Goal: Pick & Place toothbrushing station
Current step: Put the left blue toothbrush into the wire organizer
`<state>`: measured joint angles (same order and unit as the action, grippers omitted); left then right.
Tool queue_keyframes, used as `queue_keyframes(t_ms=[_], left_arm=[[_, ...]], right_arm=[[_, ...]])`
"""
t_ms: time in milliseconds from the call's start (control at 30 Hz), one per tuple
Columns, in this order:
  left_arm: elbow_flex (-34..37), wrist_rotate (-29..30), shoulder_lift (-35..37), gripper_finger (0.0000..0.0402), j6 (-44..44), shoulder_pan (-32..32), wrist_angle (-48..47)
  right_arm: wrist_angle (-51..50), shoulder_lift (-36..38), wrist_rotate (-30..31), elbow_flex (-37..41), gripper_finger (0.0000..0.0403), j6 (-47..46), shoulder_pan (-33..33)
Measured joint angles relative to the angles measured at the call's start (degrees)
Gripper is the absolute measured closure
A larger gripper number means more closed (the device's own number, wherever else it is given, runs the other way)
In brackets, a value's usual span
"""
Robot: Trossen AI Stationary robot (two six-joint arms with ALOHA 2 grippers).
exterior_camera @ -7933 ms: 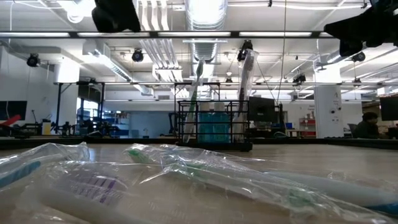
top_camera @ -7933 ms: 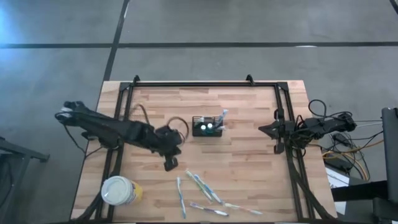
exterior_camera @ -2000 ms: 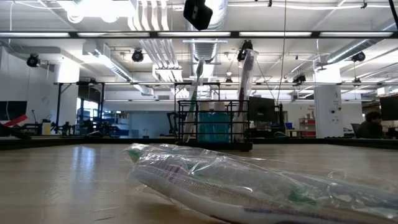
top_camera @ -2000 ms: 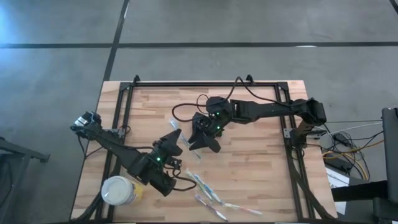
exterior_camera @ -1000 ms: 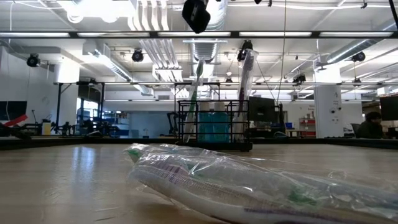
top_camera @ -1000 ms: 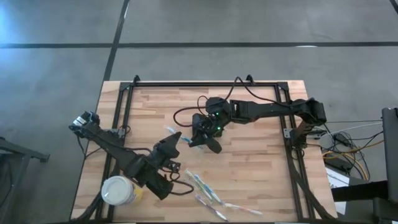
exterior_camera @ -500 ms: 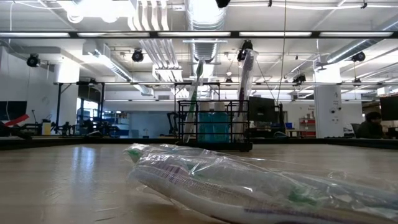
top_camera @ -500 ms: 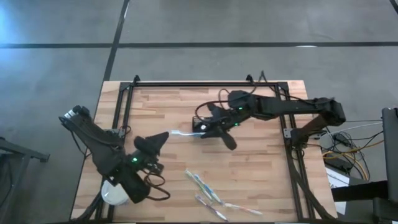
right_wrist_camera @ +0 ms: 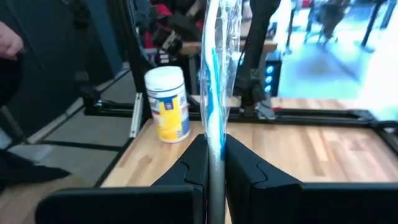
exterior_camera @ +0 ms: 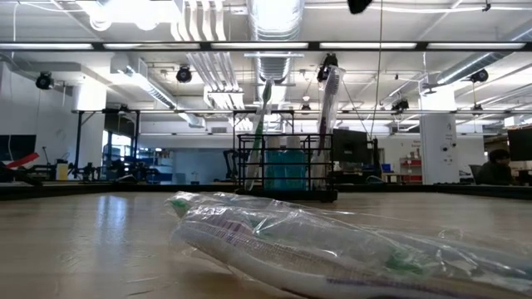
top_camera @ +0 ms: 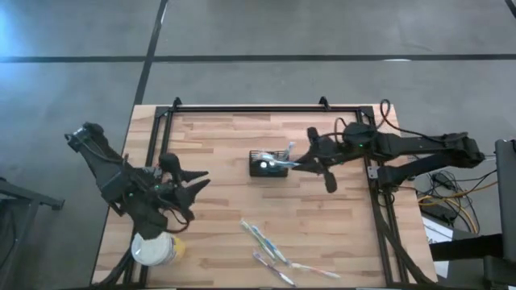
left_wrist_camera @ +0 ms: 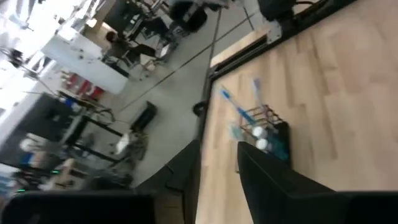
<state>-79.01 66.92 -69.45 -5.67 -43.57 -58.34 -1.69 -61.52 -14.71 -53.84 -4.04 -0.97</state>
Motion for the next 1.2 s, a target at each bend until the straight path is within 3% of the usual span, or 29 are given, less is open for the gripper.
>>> queue_keyframes(t_ms=[133, 267, 367, 567, 767, 1000, 1200], left_arm=[[16.3, -8.1, 10.5, 0.0304, 6.2, 1.1, 19.6], [33.2, -23.4, 22.3, 0.0341, 18.9, 5.4, 51.8], [43.1, -32.2, 29.6, 0.0380, 21.0, 10.7, 66.0], [57.7, -38.1, 39.7, 0.0393, 16.4, 20.5, 73.5], [63.3, -44.0, 46.3, 0.0397, 12.8, 27.0, 74.2], [67.3, -54.2, 48.2, 0.0398, 10.0, 28.6, 74.0], [71.3, -55.1, 48.4, 0.0398, 8.4, 28.7, 76.1]], right_arm=[[3.8, 6.0, 2.5, 8.0, 0.0383, 1.4, 0.0], [4.0, 9.5, 3.5, 11.6, 0.0382, 3.5, -0.1], [4.0, 11.1, 5.1, 12.7, 0.0382, 6.4, -0.1], [7.1, 14.4, 10.7, 17.1, 0.0381, 13.4, -0.2], [16.7, 16.9, 12.2, 22.7, 0.0380, 13.9, -0.5], [20.0, 19.1, 12.2, 28.6, 0.0379, 13.8, -0.4], [30.6, 20.4, 12.1, 34.6, 0.0379, 13.7, -0.4]])
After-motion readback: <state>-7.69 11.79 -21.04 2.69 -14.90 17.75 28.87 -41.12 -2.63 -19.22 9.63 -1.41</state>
